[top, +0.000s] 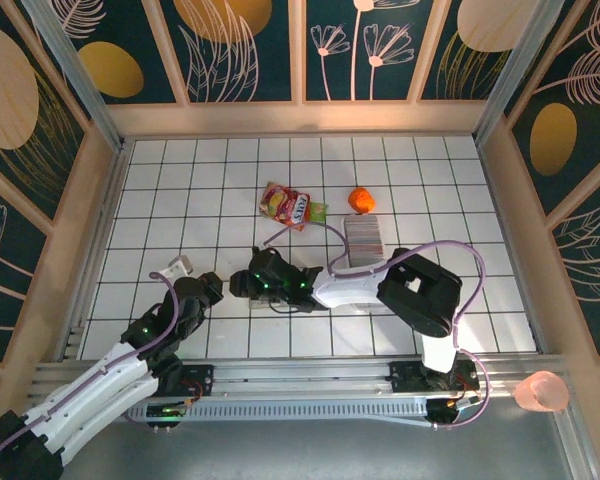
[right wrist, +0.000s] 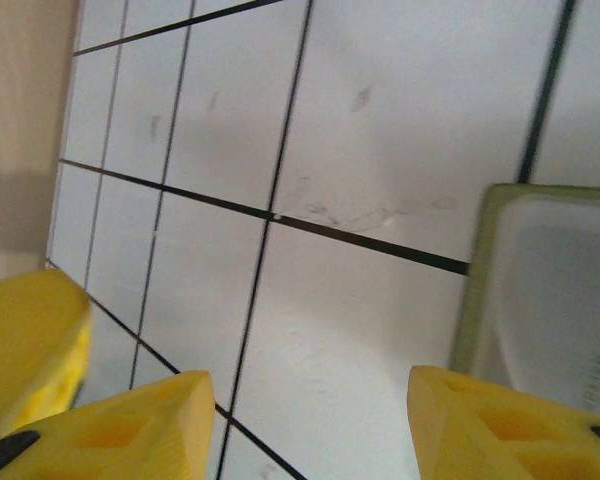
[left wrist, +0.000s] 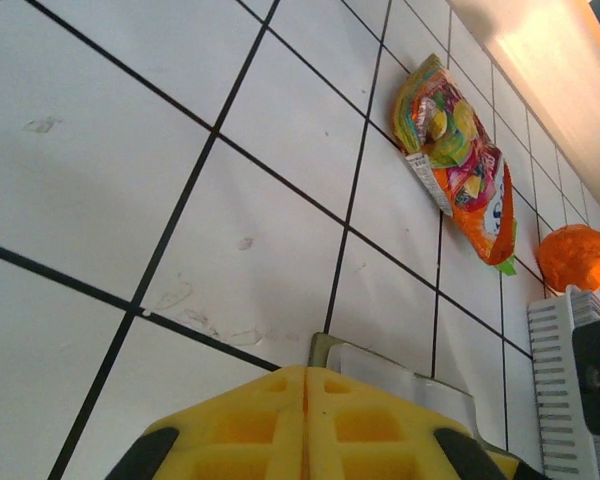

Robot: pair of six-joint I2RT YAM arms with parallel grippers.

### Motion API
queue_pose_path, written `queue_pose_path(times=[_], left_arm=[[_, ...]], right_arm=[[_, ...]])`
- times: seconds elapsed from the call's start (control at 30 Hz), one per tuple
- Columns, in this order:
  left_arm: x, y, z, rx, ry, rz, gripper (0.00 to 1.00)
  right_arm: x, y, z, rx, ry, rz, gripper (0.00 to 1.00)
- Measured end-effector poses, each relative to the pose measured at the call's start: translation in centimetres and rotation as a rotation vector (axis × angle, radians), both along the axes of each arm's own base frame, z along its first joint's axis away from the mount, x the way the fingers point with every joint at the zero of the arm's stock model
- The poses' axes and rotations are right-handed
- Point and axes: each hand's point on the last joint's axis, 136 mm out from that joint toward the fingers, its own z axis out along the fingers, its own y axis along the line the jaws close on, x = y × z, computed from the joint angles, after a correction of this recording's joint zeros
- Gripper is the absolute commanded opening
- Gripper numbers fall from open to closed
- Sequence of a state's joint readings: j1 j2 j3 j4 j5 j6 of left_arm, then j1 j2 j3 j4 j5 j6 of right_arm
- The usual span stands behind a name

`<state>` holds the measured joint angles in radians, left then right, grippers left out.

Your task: Put the credit cards into the card holder

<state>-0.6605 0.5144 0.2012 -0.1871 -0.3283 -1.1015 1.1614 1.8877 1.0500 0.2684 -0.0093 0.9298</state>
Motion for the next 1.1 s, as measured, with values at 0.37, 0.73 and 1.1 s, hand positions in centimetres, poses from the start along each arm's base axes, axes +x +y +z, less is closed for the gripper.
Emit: queue_pose_path(times=[0.37, 0.73, 1.1], left_arm=[[-0.2, 1.1, 1.6, 0.003, 0.006, 0.054, 0.17], [-0.4, -1.5, 1.7, -0.016, 0.039, -0.079, 0.23], [0.6, -6.2, 0.4, 0.023, 0.118, -0.294, 0.24]], right_arm=[[1.4, 1.7, 3.7, 0.071, -0.095, 0.059, 0.54], [4.2, -3.3, 16.0, 0.164, -0.42, 0.045, 0.53], [0.5, -12.3, 21.9, -0.135, -1.162, 0.35, 0.55]])
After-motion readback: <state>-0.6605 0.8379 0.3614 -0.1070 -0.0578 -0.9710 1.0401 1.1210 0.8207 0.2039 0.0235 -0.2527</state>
